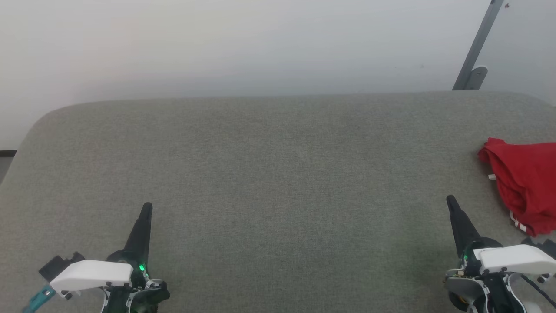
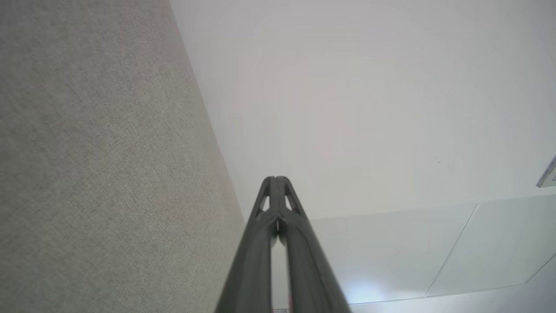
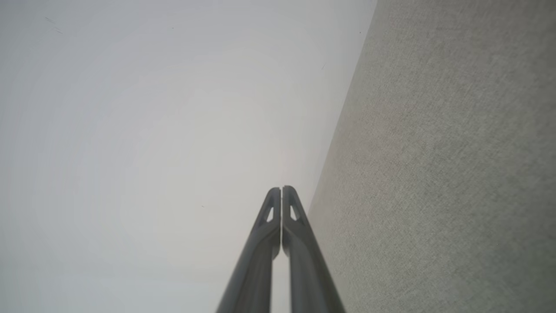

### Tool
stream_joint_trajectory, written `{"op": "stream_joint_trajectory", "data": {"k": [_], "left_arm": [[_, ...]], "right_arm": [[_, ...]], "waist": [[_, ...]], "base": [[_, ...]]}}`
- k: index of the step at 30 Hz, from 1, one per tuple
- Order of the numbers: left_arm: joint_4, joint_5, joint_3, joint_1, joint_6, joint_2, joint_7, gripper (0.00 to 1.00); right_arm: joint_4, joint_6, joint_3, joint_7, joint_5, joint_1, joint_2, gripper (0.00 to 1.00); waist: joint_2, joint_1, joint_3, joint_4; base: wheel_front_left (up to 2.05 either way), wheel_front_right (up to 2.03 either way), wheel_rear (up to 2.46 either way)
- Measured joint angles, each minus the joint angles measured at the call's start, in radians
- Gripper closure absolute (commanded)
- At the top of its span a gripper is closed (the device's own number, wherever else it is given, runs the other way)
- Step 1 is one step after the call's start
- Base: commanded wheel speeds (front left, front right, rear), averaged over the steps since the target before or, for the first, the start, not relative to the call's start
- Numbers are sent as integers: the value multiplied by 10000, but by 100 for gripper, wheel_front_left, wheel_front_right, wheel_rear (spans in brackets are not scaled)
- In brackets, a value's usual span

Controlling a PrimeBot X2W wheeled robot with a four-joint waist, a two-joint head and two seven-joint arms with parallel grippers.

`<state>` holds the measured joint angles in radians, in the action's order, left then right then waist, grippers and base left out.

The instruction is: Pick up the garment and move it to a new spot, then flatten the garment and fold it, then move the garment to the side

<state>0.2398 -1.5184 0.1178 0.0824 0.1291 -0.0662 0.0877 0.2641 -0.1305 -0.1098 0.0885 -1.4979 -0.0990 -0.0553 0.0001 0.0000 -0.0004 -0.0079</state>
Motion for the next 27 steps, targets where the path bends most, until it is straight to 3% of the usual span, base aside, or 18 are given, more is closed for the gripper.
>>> {"op": "stream_joint_trajectory", "data": {"k": [17,27], "left_arm": [[56,-926,-38,208,0,165,257,100],[61,-926,-38,209,0,171,265,100]], "right_arm": [[-178,0,-46,253,-1118,-55,35,100],[-186,0,-48,261,-1129,-58,36,100]], "waist": [[0,0,36,79],[0,0,35,79]], "base": [[0,0,0],[0,0,0]]}}
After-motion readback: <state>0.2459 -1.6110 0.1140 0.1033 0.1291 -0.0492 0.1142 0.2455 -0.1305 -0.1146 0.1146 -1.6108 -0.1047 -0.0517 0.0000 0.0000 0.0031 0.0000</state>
